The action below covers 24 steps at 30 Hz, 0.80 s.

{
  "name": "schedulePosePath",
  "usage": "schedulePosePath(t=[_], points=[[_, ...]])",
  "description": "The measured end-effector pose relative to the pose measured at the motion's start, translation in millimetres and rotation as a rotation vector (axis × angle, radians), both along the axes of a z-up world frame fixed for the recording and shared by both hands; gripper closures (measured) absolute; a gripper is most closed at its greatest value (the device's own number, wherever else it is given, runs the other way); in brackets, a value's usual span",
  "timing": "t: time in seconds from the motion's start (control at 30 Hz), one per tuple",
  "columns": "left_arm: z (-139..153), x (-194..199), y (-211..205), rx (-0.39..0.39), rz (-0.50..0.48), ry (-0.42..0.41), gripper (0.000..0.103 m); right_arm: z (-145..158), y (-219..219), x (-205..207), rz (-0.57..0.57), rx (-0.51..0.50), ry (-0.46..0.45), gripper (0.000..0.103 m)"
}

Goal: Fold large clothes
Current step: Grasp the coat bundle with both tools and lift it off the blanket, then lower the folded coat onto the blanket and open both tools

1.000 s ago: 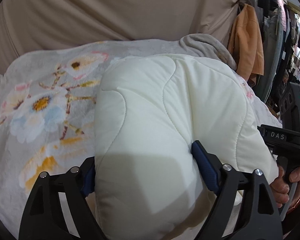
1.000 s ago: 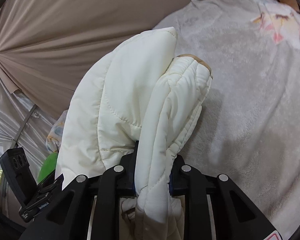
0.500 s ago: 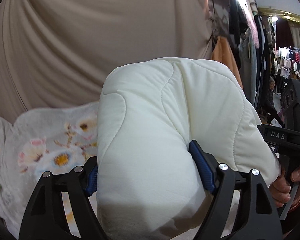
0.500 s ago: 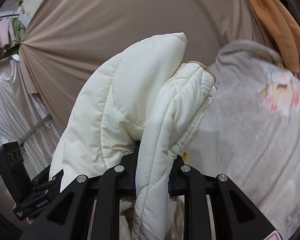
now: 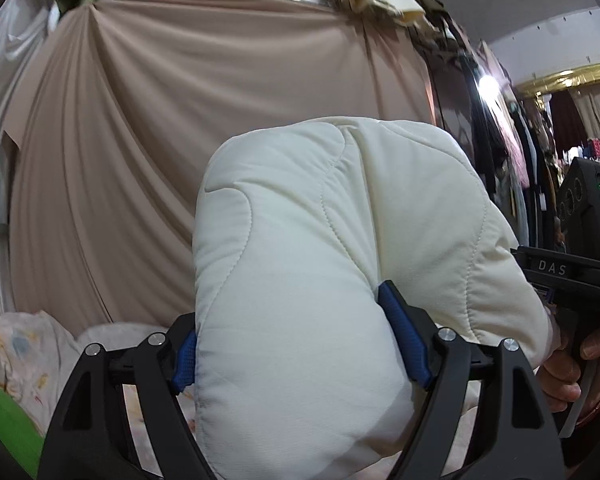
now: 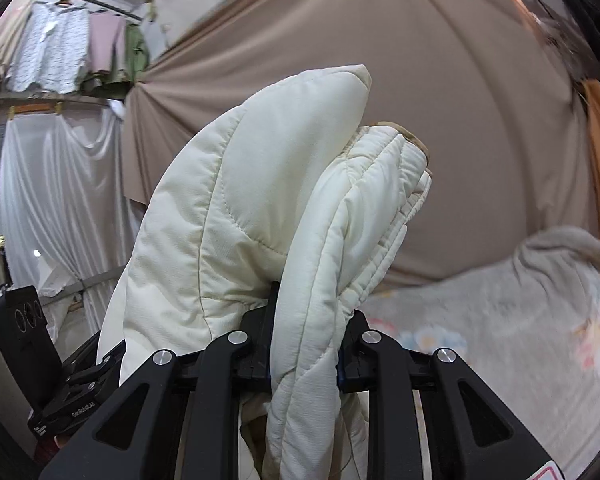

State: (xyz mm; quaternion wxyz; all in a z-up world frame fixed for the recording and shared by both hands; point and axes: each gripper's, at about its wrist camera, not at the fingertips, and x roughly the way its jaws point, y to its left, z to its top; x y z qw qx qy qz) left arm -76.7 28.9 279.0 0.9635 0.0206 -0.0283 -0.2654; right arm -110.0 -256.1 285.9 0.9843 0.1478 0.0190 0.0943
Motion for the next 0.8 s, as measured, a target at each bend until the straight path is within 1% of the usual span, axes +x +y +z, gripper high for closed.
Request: schedulePosePath(t=[0.1,0.2,0.3,0.37,0.43,0.5,0.53,0.6,0.63,0.7,0.73,0.77,0.8], points=[[6,14,21,-0.028,0.031,-0.048,0.026,15,21,26,0.042,-0.028,-0.027,0.081],[4,41,39,-0.042,0.062,-0.064,0.026,15,32,66,0.083,-0.024,-0.013,0.080],[-8,79,51,-0.042,0.094,-0.050,0.025,0,36,120,0.126,0.003,0.027,0.079],[-25,112,58,-0.043,0.117,-0.020,0.025,-18,38,158,0.148,0.014,0.068,0.079],[-46,143,56,-0.031,0.142,0.020,0.025,-46,37,201,0.164,0.032,0.122,0.079],[-77,183,56,-0.011,0.160,0.088,0.025,-79,36,241,0.162,0.044,0.182,0.078],[-93,201,54,0.002,0.169,0.130,0.025,-102,34,264,0.161,0.059,0.229,0.078],[-136,243,53,0.027,0.177,0.248,0.025,-159,27,306,0.157,0.096,0.346,0.078],[-165,264,52,0.047,0.182,0.329,0.025,-185,25,321,0.152,0.104,0.404,0.078],[-214,295,51,0.088,0.192,0.486,0.026,-249,22,351,0.128,0.106,0.584,0.078],[-238,307,53,0.101,0.204,0.569,0.021,-273,21,359,0.112,0.101,0.653,0.077],[-251,306,62,0.047,0.198,0.560,0.019,-289,15,357,0.130,0.140,0.638,0.070],[-251,304,65,0.032,0.176,0.570,0.018,-293,10,354,0.145,0.167,0.631,0.068]])
